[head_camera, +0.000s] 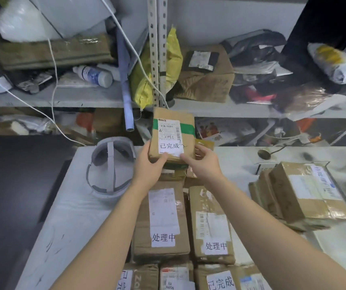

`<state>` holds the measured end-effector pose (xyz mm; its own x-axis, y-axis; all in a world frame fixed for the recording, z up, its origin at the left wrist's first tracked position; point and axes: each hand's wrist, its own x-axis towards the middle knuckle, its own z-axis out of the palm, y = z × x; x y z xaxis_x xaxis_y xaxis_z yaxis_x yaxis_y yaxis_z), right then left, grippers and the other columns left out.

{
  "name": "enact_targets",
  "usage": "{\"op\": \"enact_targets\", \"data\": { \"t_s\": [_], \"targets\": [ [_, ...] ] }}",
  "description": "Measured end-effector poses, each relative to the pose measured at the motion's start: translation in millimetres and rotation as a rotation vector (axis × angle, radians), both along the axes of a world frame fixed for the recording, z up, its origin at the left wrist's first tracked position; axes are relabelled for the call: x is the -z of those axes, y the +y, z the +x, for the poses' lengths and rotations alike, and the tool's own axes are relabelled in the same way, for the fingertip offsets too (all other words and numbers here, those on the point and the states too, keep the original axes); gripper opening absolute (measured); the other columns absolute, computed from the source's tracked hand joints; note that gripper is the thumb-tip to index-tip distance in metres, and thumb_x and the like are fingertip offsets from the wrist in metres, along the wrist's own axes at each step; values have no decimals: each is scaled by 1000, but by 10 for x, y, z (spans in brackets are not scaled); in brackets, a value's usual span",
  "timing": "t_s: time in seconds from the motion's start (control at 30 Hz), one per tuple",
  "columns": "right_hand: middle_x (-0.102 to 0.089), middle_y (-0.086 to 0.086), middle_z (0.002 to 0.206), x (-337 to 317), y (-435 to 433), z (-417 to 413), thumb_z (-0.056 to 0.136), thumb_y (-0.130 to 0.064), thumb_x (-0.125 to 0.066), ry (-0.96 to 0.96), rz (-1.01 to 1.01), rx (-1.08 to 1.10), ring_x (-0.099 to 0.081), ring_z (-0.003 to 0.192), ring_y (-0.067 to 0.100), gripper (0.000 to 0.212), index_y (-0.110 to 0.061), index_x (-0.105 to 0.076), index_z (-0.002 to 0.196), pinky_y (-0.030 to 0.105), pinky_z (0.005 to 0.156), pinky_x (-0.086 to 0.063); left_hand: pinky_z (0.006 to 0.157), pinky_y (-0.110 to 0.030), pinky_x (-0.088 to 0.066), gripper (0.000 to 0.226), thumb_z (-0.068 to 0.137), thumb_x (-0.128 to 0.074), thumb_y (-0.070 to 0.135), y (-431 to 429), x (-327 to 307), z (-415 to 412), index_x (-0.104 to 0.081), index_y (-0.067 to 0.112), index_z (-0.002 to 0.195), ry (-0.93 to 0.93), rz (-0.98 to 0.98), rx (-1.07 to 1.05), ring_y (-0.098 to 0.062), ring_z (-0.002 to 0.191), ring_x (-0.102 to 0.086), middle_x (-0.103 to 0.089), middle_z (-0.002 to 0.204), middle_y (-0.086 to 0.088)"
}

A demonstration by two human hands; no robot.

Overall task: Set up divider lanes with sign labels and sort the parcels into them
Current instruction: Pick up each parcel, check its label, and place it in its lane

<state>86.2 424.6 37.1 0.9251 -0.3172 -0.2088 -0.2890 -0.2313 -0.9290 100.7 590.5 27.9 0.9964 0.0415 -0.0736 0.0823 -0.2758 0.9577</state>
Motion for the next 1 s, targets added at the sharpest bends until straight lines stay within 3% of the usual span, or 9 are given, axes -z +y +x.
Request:
{"op": "enact_targets", "data": {
  "t_s": [0.07, 0.17, 0.27, 0.43, 0.57, 0.7, 0.77, 0.93, 1.0],
  "targets": [
    [-68, -5, 119, -133, -179, -127, 78, -30, -84, -35, -5, 0, -66, 104, 11, 65, -16, -58, 136, 33, 92, -56, 84, -22, -52, 59, 91, -69, 28, -146, -147, -92, -43, 31, 143, -36, -2, 1, -8, 114, -54, -55, 131, 11],
    [-66, -8, 113, -368, -535, -413, 81, -27, -82, -92, 1, 20, -62, 96, 6, 60, -17, -58, 135, 19, 77, -52, 94, -30, -52, 60, 88, -72, 31, -478, -341, -286, -46, 29, 142, -76, 10, 7, -10, 117, -54, -55, 131, 10],
    [-65, -12, 102, -535, -1000, -782, 83, -26, -80, -136, 9, 28, -60, 87, -4, 54, -17, -60, 132, 9, 61, -47, 87, -22, -51, 58, 87, -73, 31, -930, -493, -581, -48, 27, 140, -122, -7, 43, -9, 116, -54, -58, 129, 8],
    [-68, -16, 98, -783, -1946, -1544, 81, -26, -82, -211, 46, 63, -65, 89, -4, 47, -21, -65, 125, 8, 68, -49, 95, -32, -50, 62, 85, -75, 38, -1843, -760, -1198, -48, 28, 139, -192, 47, 101, -11, 117, -53, -57, 132, 7],
    [-68, -7, 119, -920, -2739, -2134, 81, -35, -81, -232, 27, 93, -64, 102, 10, 59, -17, -61, 133, 20, 80, -49, 88, -21, -47, 61, 84, -76, 36, -2645, -937, -1700, -50, 26, 138, -233, 66, 133, -10, 113, -55, -60, 128, 7],
    [-70, -8, 112, -985, -3524, -2625, 82, -34, -80, -261, 17, 129, -65, 96, 5, 56, -16, -62, 132, 17, 73, -50, 95, -37, -54, 63, 83, -77, 38, -3453, -1008, -2123, -49, 26, 139, -220, 48, 174, -11, 113, -59, -61, 127, 7],
    [-69, -14, 101, -999, -3887, -2802, 82, -30, -80, -271, 27, 135, -64, 93, 2, 51, -18, -65, 129, 16, 71, -51, 94, -33, -52, 61, 84, -76, 35, -3823, -1042, -2298, -50, 24, 138, -208, 38, 192, -10, 111, -58, -61, 123, 8],
    [-72, -5, 114, -927, -4723, -3011, 81, -30, -81, -255, 31, 166, -68, 102, 12, 53, -20, -65, 131, 20, 74, -55, 80, -19, -50, 57, 85, -76, 30, -4659, -1023, -2487, -50, 21, 135, -197, 34, 244, -8, 106, -59, -63, 120, 6],
    [-72, -5, 112, -859, -5050, -3034, 80, -30, -82, -228, 29, 183, -69, 101, 13, 54, -19, -65, 130, 23, 75, -58, 83, -23, -54, 57, 83, -77, 32, -4976, -931, -2471, -50, 22, 133, -164, 18, 271, -8, 106, -60, -64, 120, 6]
  ]
}}
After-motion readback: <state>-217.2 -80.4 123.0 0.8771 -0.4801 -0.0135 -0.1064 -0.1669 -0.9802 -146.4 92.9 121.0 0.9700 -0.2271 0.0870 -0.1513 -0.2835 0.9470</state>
